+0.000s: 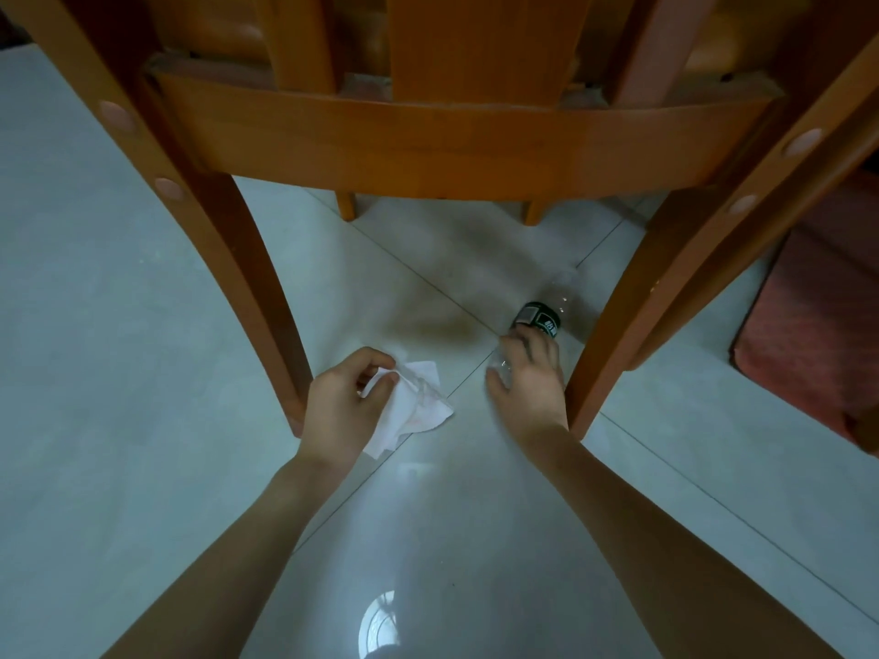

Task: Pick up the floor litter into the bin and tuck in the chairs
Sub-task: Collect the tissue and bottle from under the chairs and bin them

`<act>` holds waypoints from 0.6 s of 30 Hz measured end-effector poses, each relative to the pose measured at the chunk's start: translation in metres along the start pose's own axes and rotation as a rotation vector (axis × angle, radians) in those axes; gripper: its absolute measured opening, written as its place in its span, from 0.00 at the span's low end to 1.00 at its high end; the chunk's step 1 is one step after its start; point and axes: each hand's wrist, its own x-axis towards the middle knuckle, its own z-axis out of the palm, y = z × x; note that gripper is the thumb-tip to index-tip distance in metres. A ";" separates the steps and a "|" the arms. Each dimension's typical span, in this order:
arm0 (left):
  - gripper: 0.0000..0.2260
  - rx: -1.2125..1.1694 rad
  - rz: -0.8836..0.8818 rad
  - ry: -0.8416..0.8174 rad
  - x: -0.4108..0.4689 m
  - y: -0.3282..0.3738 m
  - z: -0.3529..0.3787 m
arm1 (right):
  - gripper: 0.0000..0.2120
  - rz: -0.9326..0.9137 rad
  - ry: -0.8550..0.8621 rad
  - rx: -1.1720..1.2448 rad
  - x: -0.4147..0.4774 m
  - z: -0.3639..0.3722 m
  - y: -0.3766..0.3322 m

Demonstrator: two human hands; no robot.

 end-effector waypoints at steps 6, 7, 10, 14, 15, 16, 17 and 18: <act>0.05 0.066 0.009 0.014 -0.009 0.000 0.000 | 0.13 -0.006 0.079 0.160 -0.032 0.006 -0.009; 0.05 0.075 0.005 0.014 -0.010 -0.001 0.001 | 0.15 0.048 0.062 0.207 -0.037 0.006 -0.011; 0.05 0.088 -0.010 0.014 -0.020 -0.003 0.000 | 0.29 0.243 -0.015 0.296 -0.050 0.004 -0.012; 0.06 0.087 -0.097 0.007 -0.053 0.002 -0.003 | 0.32 0.312 -0.153 0.297 -0.085 -0.007 -0.008; 0.06 0.088 -0.140 -0.003 -0.065 0.004 -0.004 | 0.31 0.339 -0.171 0.309 -0.097 -0.011 -0.008; 0.05 0.089 -0.186 -0.015 -0.079 0.007 -0.006 | 0.29 0.375 -0.182 0.326 -0.111 -0.016 -0.010; 0.05 0.090 -0.227 -0.030 -0.093 0.010 -0.009 | 0.29 0.406 -0.186 0.345 -0.125 -0.023 -0.013; 0.04 0.092 -0.259 -0.045 -0.108 0.014 -0.012 | 0.29 0.426 -0.177 0.355 -0.140 -0.030 -0.017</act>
